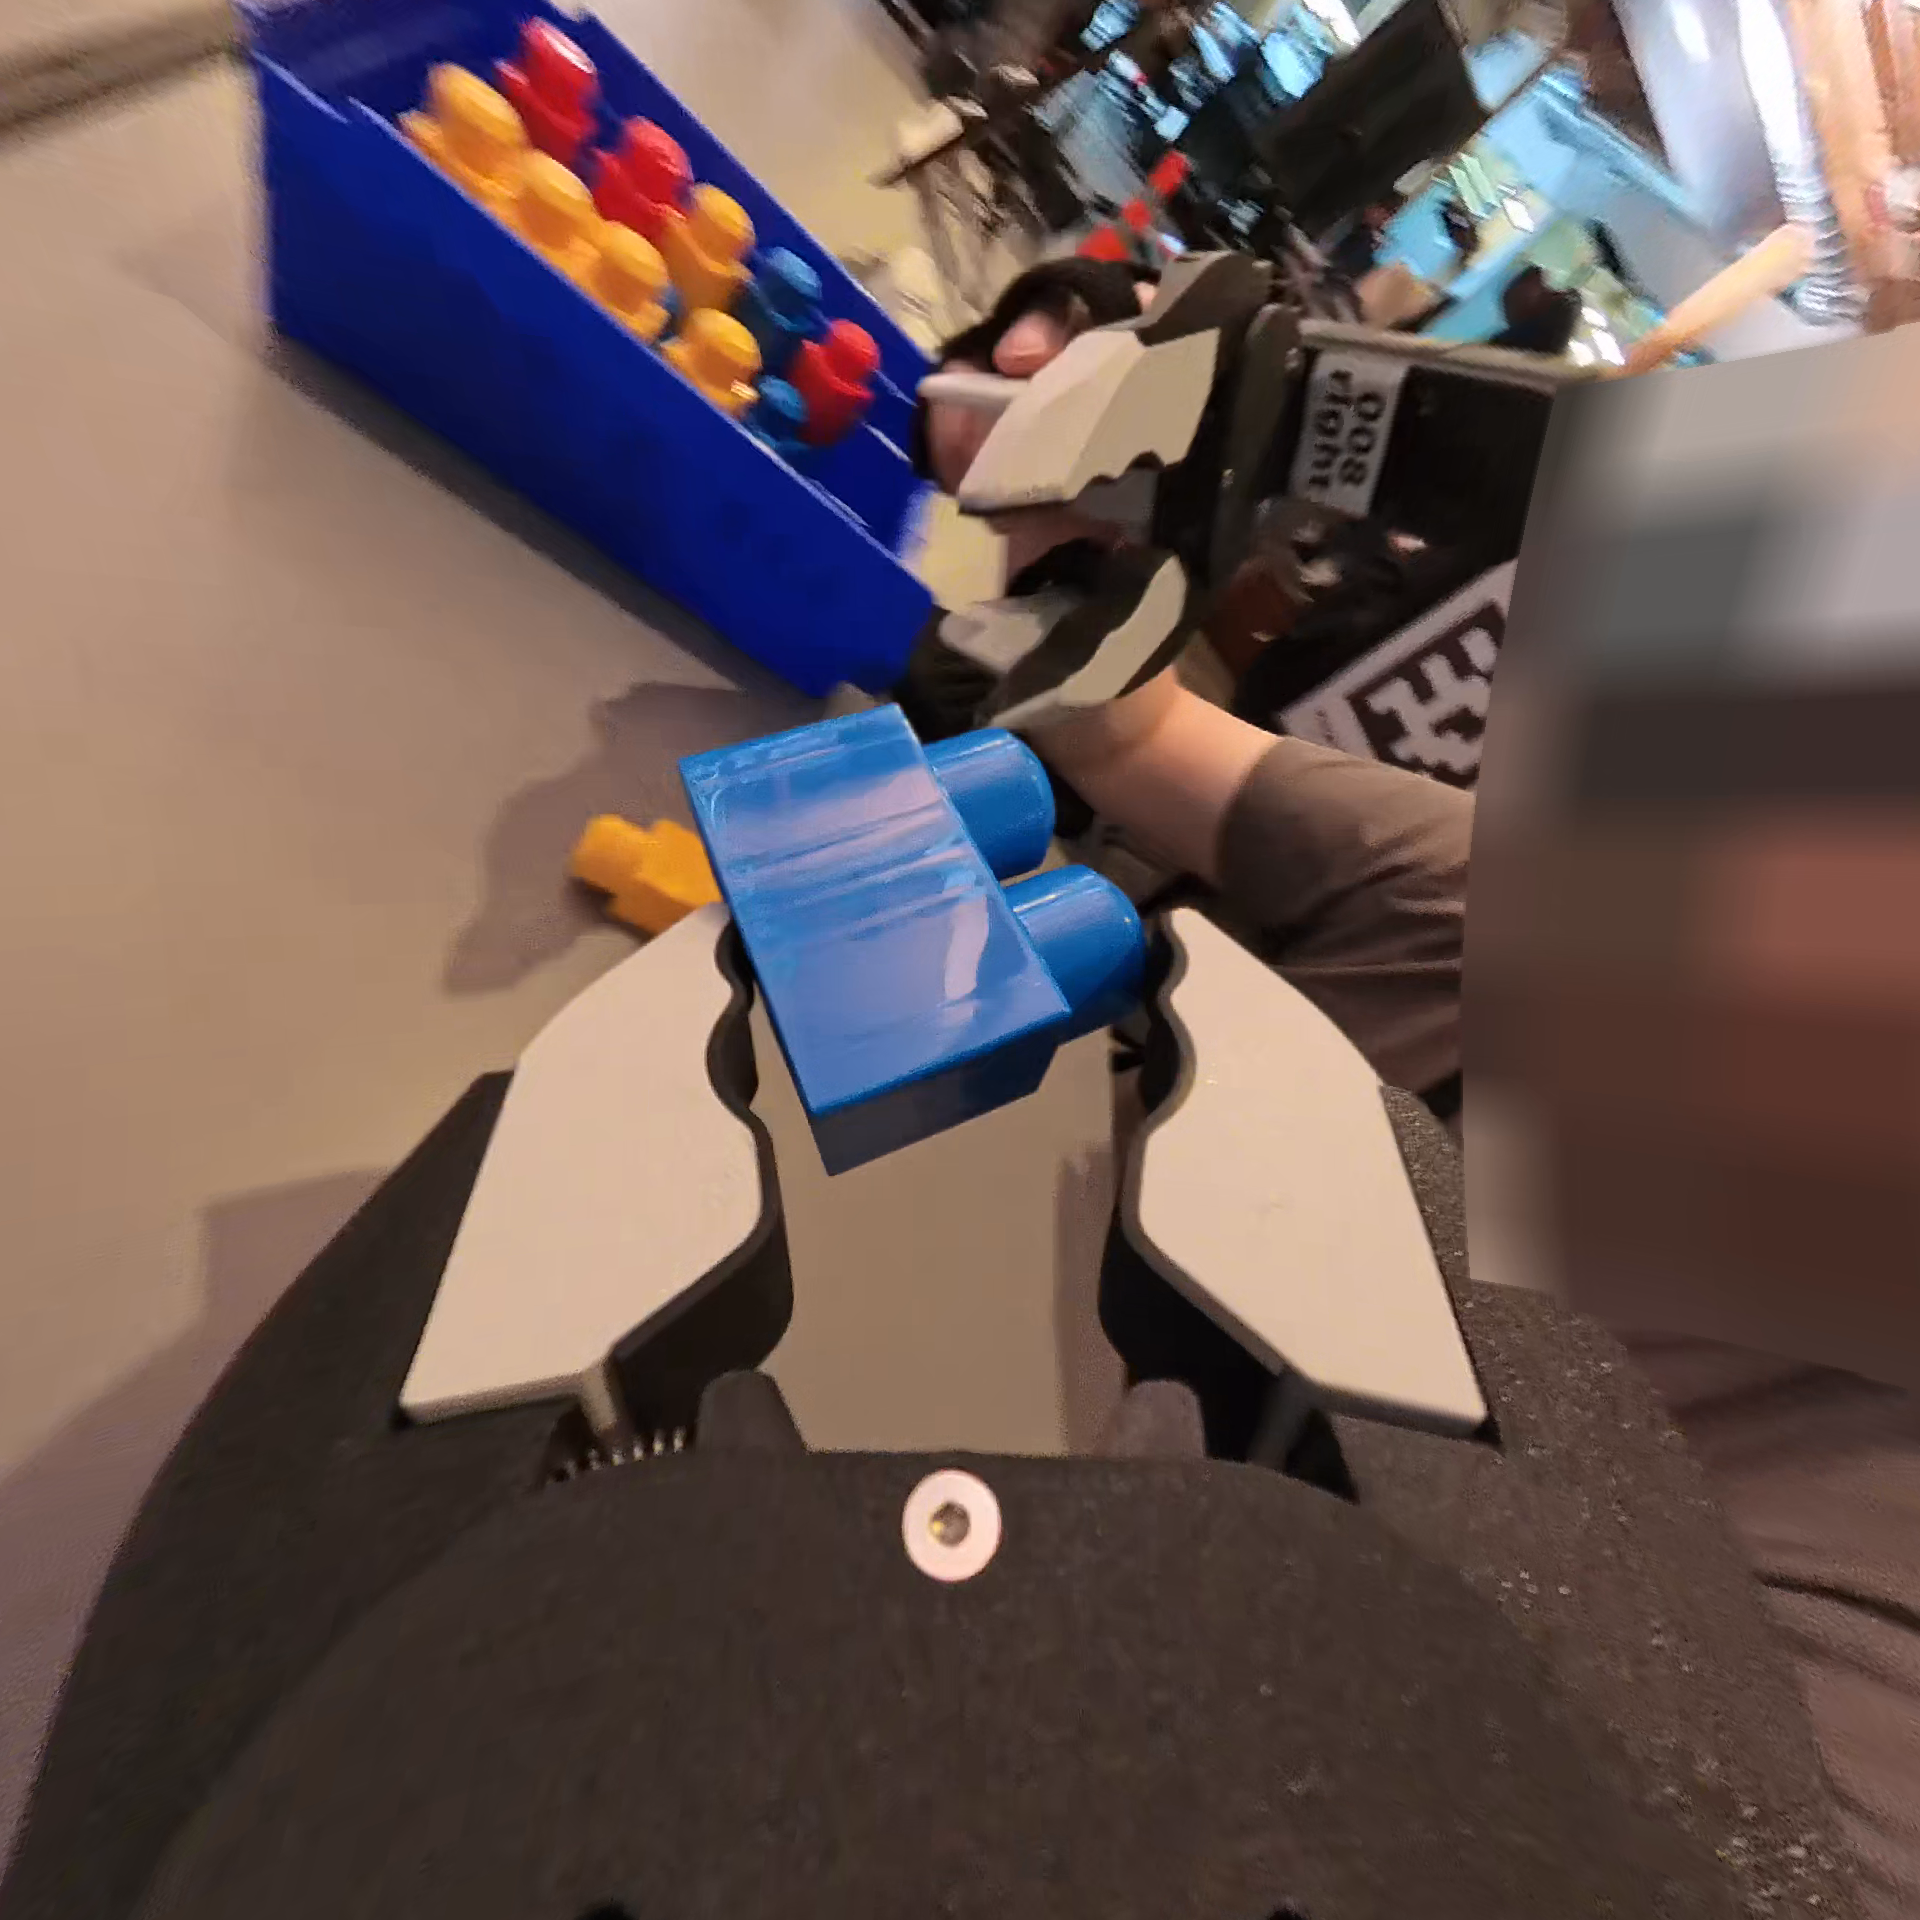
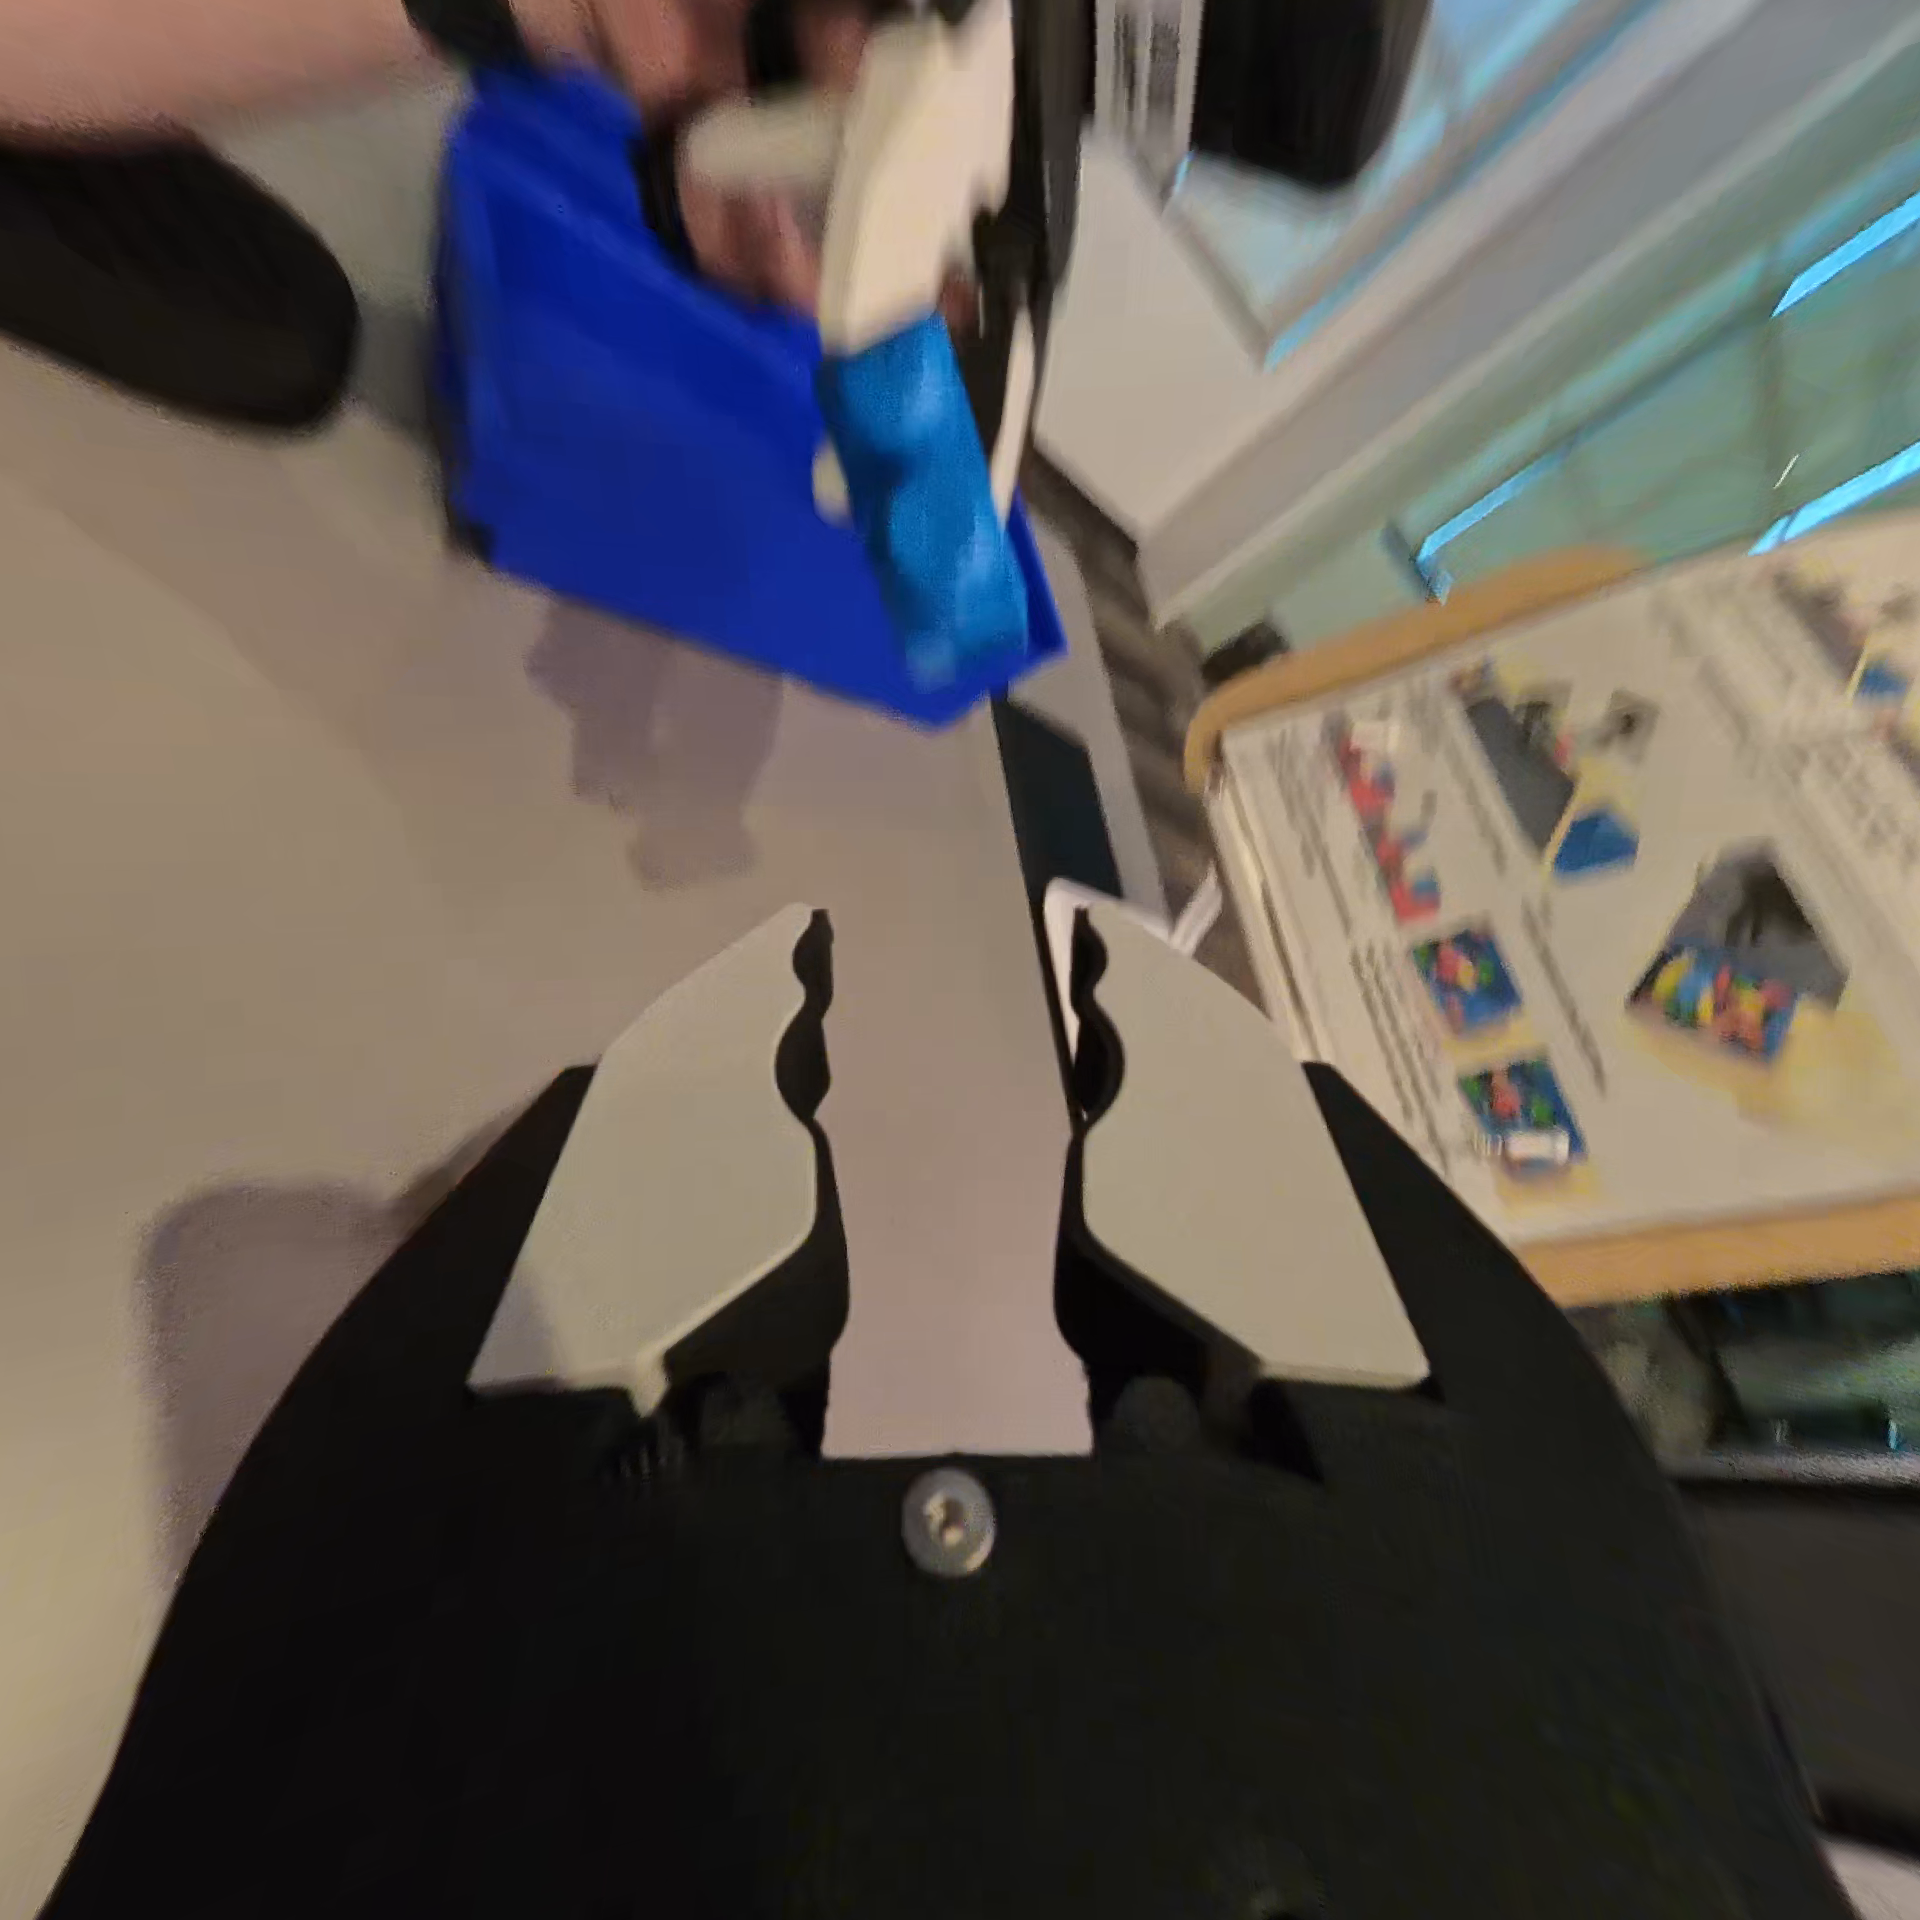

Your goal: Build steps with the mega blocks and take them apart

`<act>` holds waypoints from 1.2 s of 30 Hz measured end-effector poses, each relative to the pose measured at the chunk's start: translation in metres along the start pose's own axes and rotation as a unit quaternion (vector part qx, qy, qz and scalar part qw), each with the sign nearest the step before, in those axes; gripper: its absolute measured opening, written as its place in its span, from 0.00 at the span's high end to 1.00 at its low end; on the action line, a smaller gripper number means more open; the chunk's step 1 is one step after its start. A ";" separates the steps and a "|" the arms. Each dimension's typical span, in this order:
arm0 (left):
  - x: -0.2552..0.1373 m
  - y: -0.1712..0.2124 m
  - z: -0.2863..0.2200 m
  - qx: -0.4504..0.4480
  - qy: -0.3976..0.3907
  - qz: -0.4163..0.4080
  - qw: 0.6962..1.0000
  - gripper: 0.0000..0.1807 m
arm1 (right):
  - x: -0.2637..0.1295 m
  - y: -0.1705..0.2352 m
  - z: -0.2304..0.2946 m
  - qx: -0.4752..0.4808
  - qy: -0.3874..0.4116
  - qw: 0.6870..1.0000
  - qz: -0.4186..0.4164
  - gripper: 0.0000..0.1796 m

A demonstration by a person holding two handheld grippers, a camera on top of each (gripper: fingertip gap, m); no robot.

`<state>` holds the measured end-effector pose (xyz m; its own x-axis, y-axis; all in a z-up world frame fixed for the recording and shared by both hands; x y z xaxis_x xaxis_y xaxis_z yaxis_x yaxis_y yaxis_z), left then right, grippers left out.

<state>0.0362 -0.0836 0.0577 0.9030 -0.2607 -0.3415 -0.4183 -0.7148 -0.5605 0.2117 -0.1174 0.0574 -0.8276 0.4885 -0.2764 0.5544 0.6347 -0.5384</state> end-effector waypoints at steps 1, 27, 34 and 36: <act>0.010 0.001 -0.002 -0.002 0.025 0.014 1.000 0.60 | 0.004 -0.008 0.005 -0.013 0.013 1.000 -0.022 0.74; 0.031 -0.007 -0.004 0.255 -0.062 -0.103 0.960 0.59 | 0.018 0.013 -0.007 0.369 -0.114 0.909 -0.158 0.80; 0.056 -0.005 0.002 0.272 -0.077 -0.092 0.955 0.72 | 0.022 0.011 0.002 0.348 -0.142 0.919 -0.122 0.80; 0.057 -0.002 0.001 0.294 -0.082 -0.081 0.949 0.77 | 0.023 0.010 0.004 0.342 -0.147 0.922 -0.111 0.79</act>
<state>0.0887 -0.0962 0.0389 0.9527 -0.0394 -0.3014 -0.3019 -0.2394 -0.9228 0.1978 -0.1024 0.0421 -0.9574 0.1453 -0.2496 0.2680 0.1252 -0.9553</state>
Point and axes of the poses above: each gripper's, where its closed fingertips meet, x out along the fingers, y out of its underside, z = x × y across the jaws, the point moved 6 cm from there along -x, back along the fingers, and after that the axes turned 10 degrees about -x, right-handed, at the moved point
